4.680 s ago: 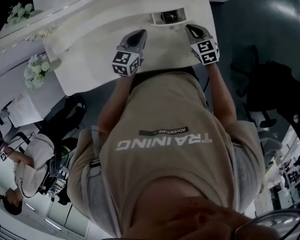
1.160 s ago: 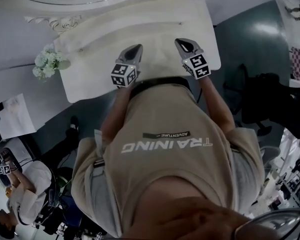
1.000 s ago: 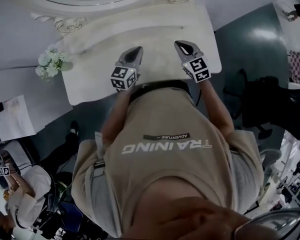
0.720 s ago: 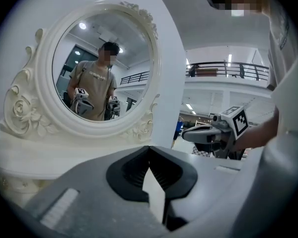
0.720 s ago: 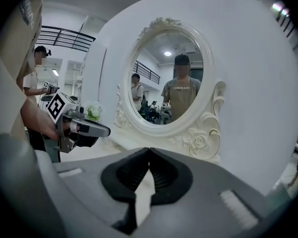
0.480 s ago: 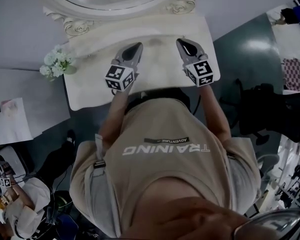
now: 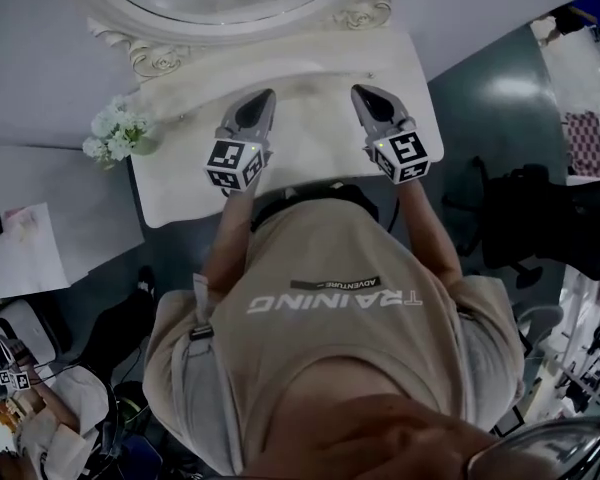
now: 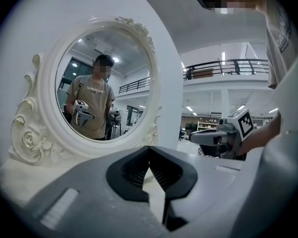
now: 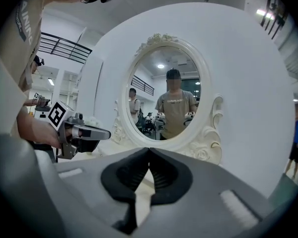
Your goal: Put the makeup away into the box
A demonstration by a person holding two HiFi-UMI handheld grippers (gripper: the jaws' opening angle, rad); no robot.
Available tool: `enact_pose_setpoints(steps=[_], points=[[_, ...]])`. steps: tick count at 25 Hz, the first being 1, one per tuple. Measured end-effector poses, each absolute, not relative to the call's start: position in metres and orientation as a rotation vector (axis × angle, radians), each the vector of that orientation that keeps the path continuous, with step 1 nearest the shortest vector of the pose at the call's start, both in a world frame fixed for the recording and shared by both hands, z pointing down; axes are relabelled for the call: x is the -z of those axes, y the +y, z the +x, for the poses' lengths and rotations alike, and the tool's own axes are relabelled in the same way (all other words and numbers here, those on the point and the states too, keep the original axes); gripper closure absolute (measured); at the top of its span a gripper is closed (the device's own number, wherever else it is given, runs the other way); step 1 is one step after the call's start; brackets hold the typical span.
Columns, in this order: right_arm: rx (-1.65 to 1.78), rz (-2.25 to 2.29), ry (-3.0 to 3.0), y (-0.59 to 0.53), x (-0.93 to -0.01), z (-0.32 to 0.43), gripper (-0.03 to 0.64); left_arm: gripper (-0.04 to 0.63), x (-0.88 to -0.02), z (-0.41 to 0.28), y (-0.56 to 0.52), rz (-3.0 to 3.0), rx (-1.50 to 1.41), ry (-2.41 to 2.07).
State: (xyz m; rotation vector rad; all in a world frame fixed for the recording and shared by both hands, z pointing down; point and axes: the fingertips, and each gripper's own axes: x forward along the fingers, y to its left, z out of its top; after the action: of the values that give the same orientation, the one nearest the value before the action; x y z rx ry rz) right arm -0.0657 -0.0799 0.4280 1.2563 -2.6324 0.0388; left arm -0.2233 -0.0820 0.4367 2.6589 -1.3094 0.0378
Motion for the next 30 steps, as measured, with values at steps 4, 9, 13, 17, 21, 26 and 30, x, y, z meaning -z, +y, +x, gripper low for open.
enact_pose_setpoints(steps=[4, 9, 13, 17, 21, 26, 30], points=[[-0.031, 1.253, -2.651, -0.087, -0.424, -0.07, 0.614, 0.588, -0.431, -0.225, -0.085, 2.662, -0.026, -1.315], [-0.044, 1.275, -2.661, -0.099, -0.422, -0.072, 0.614, 0.588, -0.431, -0.221, -0.094, 2.694, -0.065, -1.291], [-0.08, 1.279, -2.672, -0.107, -0.423, -0.07, 0.614, 0.588, -0.427, -0.219, -0.106, 2.717, -0.08, -1.272], [-0.133, 1.27, -2.687, -0.116, -0.435, -0.076, 0.614, 0.588, -0.432, -0.216, -0.115, 2.778, -0.15, -1.246], [-0.178, 1.239, -2.693, -0.115, -0.447, -0.086, 0.614, 0.588, -0.448, -0.217, -0.112, 2.752, -0.165, -1.223], [-0.179, 1.229, -2.676, -0.122, -0.449, -0.088, 0.614, 0.588, -0.455, -0.222, -0.119, 2.722, -0.155, -1.217], [-0.168, 1.225, -2.671, -0.126, -0.45, -0.091, 0.614, 0.588, -0.455, -0.233, -0.13, 2.704, -0.133, -1.246]])
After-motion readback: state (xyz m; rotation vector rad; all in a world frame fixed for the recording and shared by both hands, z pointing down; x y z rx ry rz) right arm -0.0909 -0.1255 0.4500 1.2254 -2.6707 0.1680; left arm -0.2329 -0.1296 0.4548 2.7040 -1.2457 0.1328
